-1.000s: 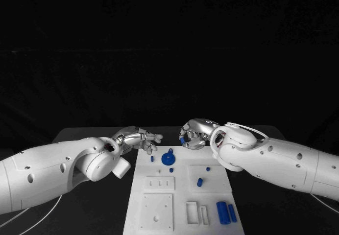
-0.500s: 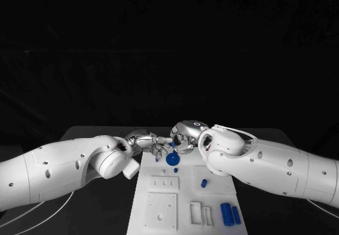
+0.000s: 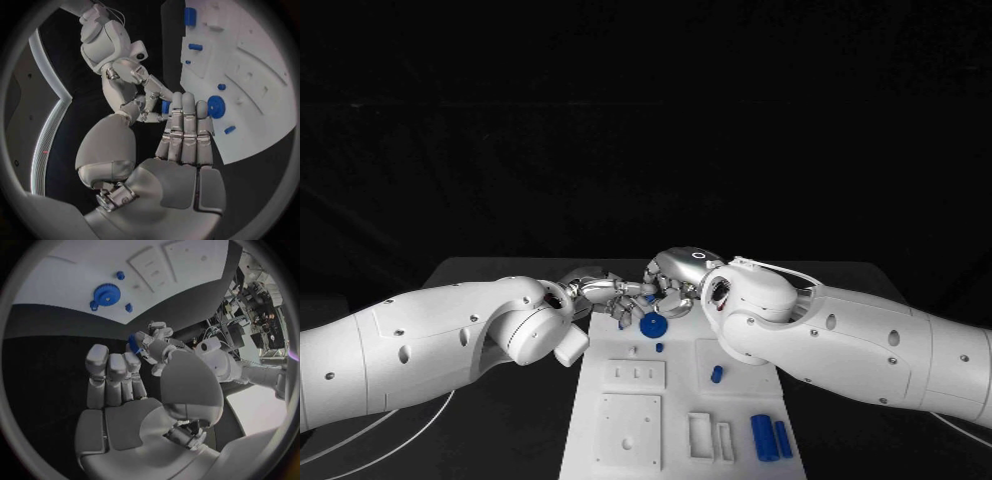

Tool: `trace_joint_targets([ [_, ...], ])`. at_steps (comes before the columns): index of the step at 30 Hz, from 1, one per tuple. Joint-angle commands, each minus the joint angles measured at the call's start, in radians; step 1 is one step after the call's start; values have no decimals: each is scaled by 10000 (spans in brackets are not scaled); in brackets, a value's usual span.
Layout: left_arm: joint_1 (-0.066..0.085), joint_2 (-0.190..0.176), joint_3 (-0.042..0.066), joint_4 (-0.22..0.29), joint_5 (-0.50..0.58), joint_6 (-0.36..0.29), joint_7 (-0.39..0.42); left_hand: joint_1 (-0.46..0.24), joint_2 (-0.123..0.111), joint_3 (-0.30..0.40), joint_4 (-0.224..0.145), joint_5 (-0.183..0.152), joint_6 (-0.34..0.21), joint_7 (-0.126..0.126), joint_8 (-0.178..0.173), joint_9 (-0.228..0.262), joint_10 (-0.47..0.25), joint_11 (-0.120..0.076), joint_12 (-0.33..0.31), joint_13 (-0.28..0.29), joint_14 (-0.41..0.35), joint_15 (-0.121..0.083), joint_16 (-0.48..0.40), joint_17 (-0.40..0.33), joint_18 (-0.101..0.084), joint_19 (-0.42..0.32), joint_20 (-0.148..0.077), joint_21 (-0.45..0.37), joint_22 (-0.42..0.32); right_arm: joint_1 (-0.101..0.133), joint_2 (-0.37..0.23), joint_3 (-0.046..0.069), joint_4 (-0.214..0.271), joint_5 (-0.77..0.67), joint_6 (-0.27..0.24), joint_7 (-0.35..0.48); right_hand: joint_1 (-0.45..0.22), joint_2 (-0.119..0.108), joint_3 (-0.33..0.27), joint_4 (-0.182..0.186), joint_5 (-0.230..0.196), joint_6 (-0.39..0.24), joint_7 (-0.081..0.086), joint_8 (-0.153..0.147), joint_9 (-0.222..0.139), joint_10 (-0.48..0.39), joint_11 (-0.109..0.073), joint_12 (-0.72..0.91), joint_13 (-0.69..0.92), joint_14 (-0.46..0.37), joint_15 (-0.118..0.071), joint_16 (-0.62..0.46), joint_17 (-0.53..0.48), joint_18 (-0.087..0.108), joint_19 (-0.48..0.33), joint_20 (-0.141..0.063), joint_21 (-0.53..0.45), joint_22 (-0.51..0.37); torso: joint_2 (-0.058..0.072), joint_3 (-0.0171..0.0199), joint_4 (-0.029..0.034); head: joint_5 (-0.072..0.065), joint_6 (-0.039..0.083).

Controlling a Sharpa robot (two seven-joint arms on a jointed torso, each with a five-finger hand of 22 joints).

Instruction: Assemble the parts on the task board

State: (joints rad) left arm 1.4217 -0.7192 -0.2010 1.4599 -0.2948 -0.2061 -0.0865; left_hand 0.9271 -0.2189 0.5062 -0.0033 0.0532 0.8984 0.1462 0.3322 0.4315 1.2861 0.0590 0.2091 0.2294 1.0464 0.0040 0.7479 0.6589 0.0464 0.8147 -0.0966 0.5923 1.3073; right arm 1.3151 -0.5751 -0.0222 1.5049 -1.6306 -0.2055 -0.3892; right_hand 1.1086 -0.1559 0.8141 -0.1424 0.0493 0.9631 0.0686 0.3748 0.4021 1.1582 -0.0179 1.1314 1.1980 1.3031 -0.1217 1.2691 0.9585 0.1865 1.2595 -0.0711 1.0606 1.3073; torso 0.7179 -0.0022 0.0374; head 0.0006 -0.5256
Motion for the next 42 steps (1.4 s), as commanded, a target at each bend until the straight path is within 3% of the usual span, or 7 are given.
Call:
trace_joint_targets([
  [1,38,44,7,14,-75,-117,-26,7,166,-15,72,-31,77,-25,37,19,-55,5,4,29,-88,-2,39,-20,-136,-82,17,34,170,-4,35,-4,55,-178,165,-65,29,-78,50,-1,4,646,201,104,252,-57,-44,-59,-11,44,-57,-43,-13,753,34,17,18,104,0,11,-3,1,-8],
  [12,37,95,-1,-45,-144,-133,-101,98,328,-83,30,-25,95,-40,46,32,-70,-6,26,96,-95,-8,72,-41,-127,-114,14,58,170,-6,61,-14,123,-184,192,-103,34,-90,79,-7,7,649,200,103,253,-58,-44,-64,-14,47,-57,-50,-18,753,34,24,15,102,-6,-14,8,-7,22],
  [18,37,97,-4,-126,-178,-153,-143,306,611,-159,-155,-5,98,-41,35,33,-106,-4,42,174,-109,-8,105,-79,-131,-149,16,88,164,-6,41,-42,181,-188,256,-113,36,-100,97,-12,10,653,201,103,254,-52,-44,-61,-10,49,-57,-54,-22,753,36,28,13,101,-9,-16,16,0,29],
  [23,37,108,-4,-130,-184,-149,-151,342,691,-192,-206,5,122,-49,39,34,-106,-10,53,204,-108,-10,119,-94,-133,-156,15,97,160,-6,50,-56,212,-187,289,-115,36,-103,103,-13,11,654,201,103,255,-49,-44,-59,-8,50,-57,-55,-23,753,36,30,13,100,-5,-24,14,1,20],
  [42,35,287,-9,-236,-458,-66,-364,470,965,-317,-525,20,395,-163,121,64,35,-102,173,389,-96,-22,195,-181,-148,-168,4,140,128,-5,169,-137,150,-187,321,-145,26,-115,122,-9,10,657,202,101,255,-49,-43,-63,-10,54,-56,-61,-28,753,39,38,11,99,-5,-14,18,-19,-35],
])
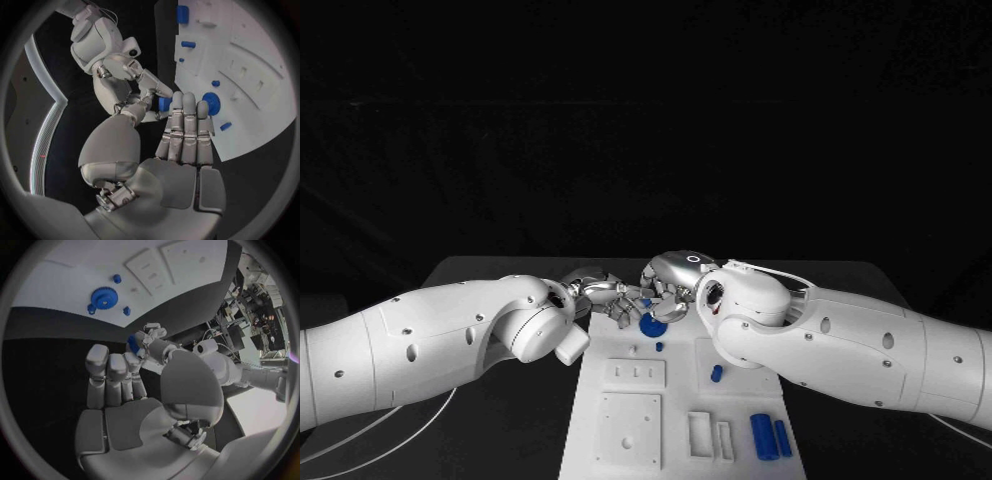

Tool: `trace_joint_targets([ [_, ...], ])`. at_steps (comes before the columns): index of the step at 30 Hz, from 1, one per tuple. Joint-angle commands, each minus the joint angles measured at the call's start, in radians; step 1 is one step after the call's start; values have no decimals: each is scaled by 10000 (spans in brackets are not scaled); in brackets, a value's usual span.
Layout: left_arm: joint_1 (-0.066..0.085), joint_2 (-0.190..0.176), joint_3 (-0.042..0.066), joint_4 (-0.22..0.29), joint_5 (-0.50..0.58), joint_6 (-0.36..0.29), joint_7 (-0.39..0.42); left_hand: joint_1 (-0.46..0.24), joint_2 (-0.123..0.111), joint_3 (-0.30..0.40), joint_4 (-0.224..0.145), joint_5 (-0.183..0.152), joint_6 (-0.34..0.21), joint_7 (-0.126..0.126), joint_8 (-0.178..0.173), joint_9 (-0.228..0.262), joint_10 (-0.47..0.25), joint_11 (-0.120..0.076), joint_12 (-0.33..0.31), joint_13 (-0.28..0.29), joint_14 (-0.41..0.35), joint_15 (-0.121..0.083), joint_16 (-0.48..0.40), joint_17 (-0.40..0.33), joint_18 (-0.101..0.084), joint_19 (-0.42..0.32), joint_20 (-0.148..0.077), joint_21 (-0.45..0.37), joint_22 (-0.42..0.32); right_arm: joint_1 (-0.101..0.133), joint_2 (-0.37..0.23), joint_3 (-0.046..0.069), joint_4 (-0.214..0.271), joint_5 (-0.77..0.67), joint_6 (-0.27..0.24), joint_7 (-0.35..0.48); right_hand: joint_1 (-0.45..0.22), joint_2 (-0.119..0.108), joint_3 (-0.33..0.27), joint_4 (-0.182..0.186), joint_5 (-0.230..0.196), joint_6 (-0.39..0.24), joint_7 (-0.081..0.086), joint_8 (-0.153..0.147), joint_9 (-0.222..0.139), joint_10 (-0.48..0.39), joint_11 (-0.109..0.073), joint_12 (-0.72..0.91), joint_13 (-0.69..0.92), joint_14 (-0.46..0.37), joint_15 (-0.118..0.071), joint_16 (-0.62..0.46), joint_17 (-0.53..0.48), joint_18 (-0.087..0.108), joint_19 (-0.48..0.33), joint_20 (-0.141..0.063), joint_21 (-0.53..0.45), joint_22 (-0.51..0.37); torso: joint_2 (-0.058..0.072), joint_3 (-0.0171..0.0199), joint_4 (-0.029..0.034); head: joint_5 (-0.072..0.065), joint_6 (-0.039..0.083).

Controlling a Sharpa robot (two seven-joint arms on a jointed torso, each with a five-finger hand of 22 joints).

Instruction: Assemble the parts on the task board

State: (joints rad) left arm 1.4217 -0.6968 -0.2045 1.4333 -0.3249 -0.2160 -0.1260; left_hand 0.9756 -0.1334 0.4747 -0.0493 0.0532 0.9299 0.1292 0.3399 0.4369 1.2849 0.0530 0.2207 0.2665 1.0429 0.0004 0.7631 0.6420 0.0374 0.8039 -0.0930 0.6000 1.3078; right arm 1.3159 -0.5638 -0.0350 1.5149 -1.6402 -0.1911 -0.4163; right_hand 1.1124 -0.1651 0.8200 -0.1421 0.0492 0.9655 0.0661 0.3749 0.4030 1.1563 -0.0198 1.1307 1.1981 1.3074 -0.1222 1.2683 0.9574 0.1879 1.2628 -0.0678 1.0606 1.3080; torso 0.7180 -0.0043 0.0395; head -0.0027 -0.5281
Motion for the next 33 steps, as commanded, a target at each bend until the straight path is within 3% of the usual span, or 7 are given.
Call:
trace_joint_targets([
  [1,36,70,25,19,-195,33,10,-22,116,-8,-75,20,122,-10,60,15,79,-59,79,37,-53,10,53,-17,-58,-56,-35,67,120,-12,64,-13,47,-90,180,126,-14,-24,65,-11,10,633,227,99,247,-30,-23,-57,-12,11,-51,-53,-16,739,6,5,11,91,-7,11,-12,22,-11],
  [22,33,215,1,-100,-594,87,-375,-106,330,4,-109,22,519,-172,171,58,365,-223,301,256,52,-57,189,-72,-53,28,-95,126,88,-12,47,-104,125,-91,194,20,-18,-27,84,-9,14,637,226,98,247,-29,-23,-59,-13,14,-50,-57,-20,738,8,11,9,90,-6,11,-21,15,-53],
  [28,33,243,0,-83,-720,106,-433,388,613,157,-602,86,779,-278,282,118,589,-334,450,372,156,-113,316,-47,-68,49,-119,173,102,-13,71,-115,120,-91,203,16,-18,-26,88,-9,15,638,226,98,247,-24,-23,-55,-9,15,-50,-58,-21,739,8,12,9,90,-4,7,-14,9,-62],
  [29,33,244,0,-81,-740,99,-445,577,782,232,-857,296,853,-305,302,138,637,-359,486,414,168,-125,359,-44,-85,58,-132,192,104,-13,73,-118,118,-91,203,18,-18,-26,89,-9,15,638,226,98,248,-28,-23,-59,-12,15,-50,-58,-21,739,9,12,9,89,-4,7,-14,9,-61],
  [33,33,244,-2,-99,-800,72,-478,677,1046,311,-1371,708,1013,-373,319,184,743,-413,562,530,166,-136,445,-65,-144,80,-160,231,90,-13,79,-133,119,-91,213,17,-18,-25,94,-10,16,639,226,97,248,-27,-23,-58,-12,15,-50,-60,-22,739,9,13,8,89,-2,11,-6,13,-63],
])
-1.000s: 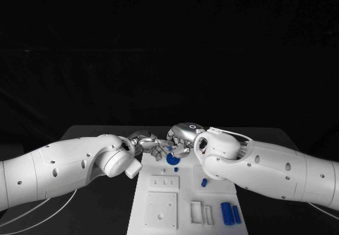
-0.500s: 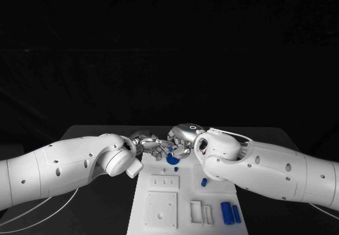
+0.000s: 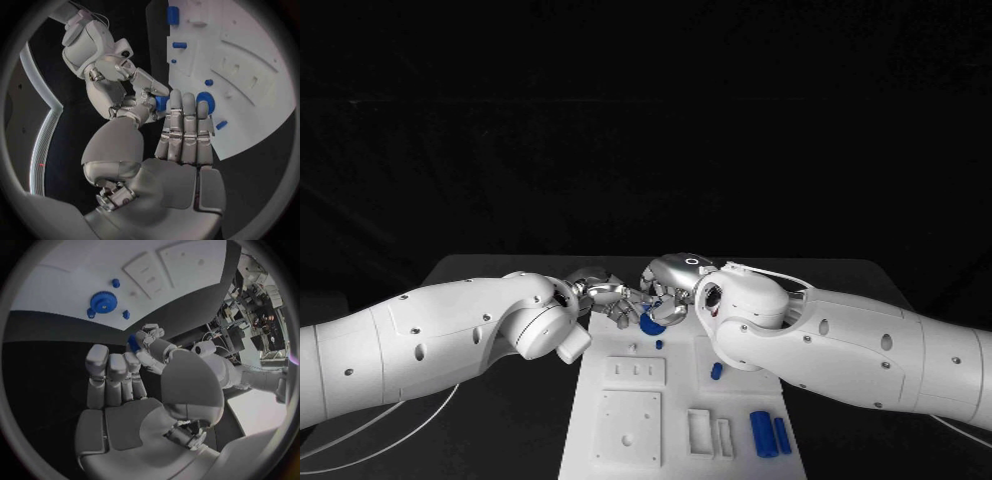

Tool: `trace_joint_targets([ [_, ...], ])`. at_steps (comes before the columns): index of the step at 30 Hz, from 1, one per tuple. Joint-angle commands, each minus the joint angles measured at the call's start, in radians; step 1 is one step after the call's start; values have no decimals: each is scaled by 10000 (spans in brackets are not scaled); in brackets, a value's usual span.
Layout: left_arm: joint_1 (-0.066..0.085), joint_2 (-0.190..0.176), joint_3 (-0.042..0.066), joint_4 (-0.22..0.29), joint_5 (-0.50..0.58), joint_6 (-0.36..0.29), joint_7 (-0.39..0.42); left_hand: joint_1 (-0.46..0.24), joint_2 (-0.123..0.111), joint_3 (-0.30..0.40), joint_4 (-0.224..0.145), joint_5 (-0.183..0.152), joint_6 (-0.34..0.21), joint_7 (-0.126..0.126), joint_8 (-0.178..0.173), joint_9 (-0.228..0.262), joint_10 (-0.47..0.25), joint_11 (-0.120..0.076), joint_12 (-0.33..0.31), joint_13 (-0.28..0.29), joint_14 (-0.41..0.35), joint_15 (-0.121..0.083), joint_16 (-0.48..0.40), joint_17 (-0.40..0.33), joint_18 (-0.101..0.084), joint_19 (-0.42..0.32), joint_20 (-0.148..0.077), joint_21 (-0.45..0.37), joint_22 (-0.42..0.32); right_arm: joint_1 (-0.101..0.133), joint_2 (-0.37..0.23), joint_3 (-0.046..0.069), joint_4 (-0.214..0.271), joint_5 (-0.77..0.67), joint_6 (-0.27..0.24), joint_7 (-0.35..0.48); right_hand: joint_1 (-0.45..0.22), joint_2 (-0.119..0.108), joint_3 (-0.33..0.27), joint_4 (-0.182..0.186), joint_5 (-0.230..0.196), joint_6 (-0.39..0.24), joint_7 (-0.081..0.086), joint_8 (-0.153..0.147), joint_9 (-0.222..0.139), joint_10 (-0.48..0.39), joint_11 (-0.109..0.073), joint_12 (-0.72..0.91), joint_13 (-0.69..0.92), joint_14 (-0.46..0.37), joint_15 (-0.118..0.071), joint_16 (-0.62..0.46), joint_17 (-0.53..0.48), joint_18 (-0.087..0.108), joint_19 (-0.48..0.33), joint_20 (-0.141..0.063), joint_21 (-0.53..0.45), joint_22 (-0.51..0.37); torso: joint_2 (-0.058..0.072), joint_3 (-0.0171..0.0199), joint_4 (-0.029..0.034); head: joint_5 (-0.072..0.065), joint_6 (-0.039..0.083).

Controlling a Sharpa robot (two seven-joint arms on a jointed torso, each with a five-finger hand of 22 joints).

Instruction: Assemble the parts on the task board

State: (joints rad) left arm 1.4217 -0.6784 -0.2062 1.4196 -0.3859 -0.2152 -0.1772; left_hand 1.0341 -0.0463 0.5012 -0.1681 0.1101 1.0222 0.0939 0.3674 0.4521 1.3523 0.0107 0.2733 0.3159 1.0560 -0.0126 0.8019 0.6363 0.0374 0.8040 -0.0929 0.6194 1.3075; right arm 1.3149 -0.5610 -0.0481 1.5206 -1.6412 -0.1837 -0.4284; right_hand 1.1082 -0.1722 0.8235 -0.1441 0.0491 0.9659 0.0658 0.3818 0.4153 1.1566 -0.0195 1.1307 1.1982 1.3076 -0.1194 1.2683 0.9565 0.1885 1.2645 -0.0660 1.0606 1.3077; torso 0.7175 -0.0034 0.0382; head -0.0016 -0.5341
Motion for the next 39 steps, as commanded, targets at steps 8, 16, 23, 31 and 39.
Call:
trace_joint_targets([
  [8,31,34,14,38,-214,51,2,91,328,150,-409,199,183,-57,51,66,136,-23,72,101,59,-23,111,-27,-167,108,-182,63,79,-4,34,-25,36,-80,165,131,23,46,67,10,20,637,229,27,125,-28,-27,-57,-11,14,-78,-62,-15,733,-8,-3,7,92,-5,-1,3,12,-13],
  [16,30,11,14,52,-203,79,-18,105,194,848,-385,-132,259,-74,-2,108,163,-34,56,179,68,-35,159,-102,-204,136,-209,88,41,-19,38,-83,1,-72,157,128,22,45,75,8,20,638,229,27,125,-31,-27,-61,-14,15,-78,-64,-17,733,-7,-1,7,91,0,5,0,9,-8],
  [23,29,10,14,60,-176,-56,-26,-35,170,1059,-407,238,313,-82,-5,183,192,-43,55,243,72,-41,213,-142,-223,128,-218,138,53,-27,40,-97,3,-47,154,134,18,43,82,8,20,639,230,25,125,-26,-27,-57,-10,16,-78,-66,-18,733,-6,1,6,91,6,0,5,5,-5],
  [31,29,11,13,23,-279,-256,-122,-569,354,1148,-667,1607,500,-178,125,588,360,-148,242,492,169,-134,517,-123,-286,61,-292,250,91,-36,24,-110,-8,8,91,135,-6,2,98,3,34,636,233,16,121,-66,-23,-103,-46,20,-76,-75,-25,733,-5,10,2,89,-1,4,8,41,-24],
  [39,29,3,12,11,-538,-490,-304,-926,358,1218,-998,2869,707,-296,260,1070,492,-302,661,905,316,-295,969,-20,-374,63,-425,401,123,-41,-13,-113,-3,96,21,150,-444,-356,76,324,433,671,235,-29,95,-85,-18,-180,-99,52,-67,-106,-55,733,48,63,-13,71,1,1,-4,71,-25],
])
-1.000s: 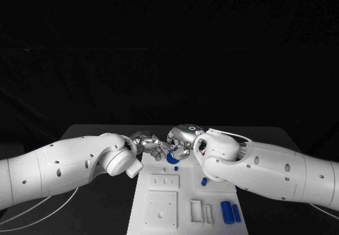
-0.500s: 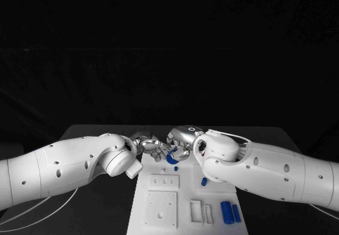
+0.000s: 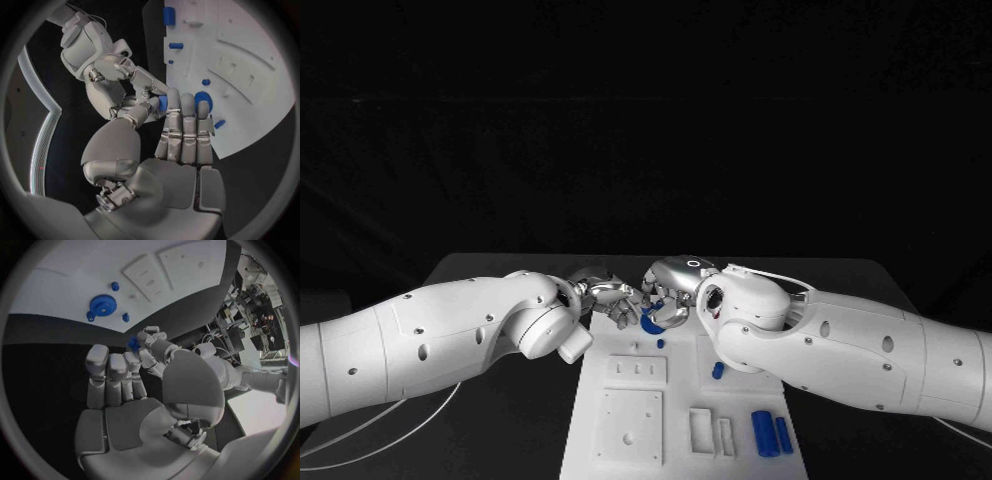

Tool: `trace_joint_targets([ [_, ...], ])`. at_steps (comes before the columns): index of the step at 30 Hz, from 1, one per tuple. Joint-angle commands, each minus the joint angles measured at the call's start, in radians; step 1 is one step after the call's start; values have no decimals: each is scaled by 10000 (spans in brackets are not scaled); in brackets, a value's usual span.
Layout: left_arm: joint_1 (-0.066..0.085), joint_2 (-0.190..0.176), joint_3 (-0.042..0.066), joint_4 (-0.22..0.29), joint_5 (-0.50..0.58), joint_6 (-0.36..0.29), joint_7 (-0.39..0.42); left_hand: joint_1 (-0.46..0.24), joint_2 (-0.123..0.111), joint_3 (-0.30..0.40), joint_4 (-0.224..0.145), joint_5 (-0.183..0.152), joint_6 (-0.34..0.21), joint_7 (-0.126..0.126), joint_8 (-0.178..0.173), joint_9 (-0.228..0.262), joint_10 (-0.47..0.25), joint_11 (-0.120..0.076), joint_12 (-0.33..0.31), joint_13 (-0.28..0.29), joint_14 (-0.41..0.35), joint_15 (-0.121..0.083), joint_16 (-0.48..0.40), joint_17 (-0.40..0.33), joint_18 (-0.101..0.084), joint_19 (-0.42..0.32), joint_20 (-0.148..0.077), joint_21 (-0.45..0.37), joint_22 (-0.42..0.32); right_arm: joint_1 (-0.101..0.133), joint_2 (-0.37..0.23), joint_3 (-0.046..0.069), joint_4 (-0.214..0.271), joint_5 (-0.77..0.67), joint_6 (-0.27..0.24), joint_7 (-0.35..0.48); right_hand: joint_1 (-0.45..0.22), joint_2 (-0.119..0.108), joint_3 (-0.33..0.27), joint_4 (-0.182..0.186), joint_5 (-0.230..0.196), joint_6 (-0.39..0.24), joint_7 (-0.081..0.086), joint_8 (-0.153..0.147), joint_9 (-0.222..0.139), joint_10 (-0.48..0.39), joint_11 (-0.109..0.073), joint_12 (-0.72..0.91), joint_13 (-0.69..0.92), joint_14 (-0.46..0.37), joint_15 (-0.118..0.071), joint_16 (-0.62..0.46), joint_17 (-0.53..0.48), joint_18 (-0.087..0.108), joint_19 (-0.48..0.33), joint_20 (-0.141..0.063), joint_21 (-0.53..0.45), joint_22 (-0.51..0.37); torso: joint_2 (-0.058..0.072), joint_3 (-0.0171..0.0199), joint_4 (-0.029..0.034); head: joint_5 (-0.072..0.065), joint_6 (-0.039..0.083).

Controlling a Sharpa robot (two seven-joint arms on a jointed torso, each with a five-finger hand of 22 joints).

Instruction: Assemble the parts on the task board

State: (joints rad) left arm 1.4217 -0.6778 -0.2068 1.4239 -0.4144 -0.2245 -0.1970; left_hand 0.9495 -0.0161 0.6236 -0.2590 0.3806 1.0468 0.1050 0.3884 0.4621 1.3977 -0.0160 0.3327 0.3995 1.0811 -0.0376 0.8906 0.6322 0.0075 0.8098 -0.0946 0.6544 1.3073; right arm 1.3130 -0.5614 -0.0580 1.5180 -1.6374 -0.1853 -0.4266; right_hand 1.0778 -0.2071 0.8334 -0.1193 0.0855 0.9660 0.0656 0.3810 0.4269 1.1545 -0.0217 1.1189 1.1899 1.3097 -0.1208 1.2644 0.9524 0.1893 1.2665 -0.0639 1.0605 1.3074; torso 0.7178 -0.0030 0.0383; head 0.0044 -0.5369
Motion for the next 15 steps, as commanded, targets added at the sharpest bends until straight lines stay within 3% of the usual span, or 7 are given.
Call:
trace_joint_targets([
  [1,29,-4,18,-31,-274,-411,-121,-116,48,2,-123,300,494,-426,68,1034,55,-57,124,127,86,-65,135,31,-75,-3,-417,69,129,-22,-16,-14,24,68,14,133,-174,-41,-30,114,72,674,234,-24,-24,-60,2,-65,-18,35,-55,-68,-16,725,34,41,-13,71,-2,-2,-6,12,1],
  [8,28,-3,17,-29,-384,-432,-174,-241,36,53,-236,656,577,-481,84,1341,49,-123,347,393,132,-134,328,58,-75,-63,-444,169,148,-27,-38,-14,3,116,-22,143,-466,-342,-117,539,-82,677,231,-73,-53,-50,-2,-95,-34,51,-64,-90,-34,725,76,25,-43,47,-2,-5,1,32,10],
  [15,27,0,15,-40,-414,-468,-167,-256,-14,79,-260,899,644,-516,80,1546,54,-164,479,563,171,-170,439,75,-75,-78,-469,264,161,-61,-20,-18,-73,140,-15,157,-538,-400,-130,738,-128,688,230,-95,-67,-47,-6,-110,-40,55,-67,-100,-40,725,87,3,-61,39,-2,-4,4,53,1],
])
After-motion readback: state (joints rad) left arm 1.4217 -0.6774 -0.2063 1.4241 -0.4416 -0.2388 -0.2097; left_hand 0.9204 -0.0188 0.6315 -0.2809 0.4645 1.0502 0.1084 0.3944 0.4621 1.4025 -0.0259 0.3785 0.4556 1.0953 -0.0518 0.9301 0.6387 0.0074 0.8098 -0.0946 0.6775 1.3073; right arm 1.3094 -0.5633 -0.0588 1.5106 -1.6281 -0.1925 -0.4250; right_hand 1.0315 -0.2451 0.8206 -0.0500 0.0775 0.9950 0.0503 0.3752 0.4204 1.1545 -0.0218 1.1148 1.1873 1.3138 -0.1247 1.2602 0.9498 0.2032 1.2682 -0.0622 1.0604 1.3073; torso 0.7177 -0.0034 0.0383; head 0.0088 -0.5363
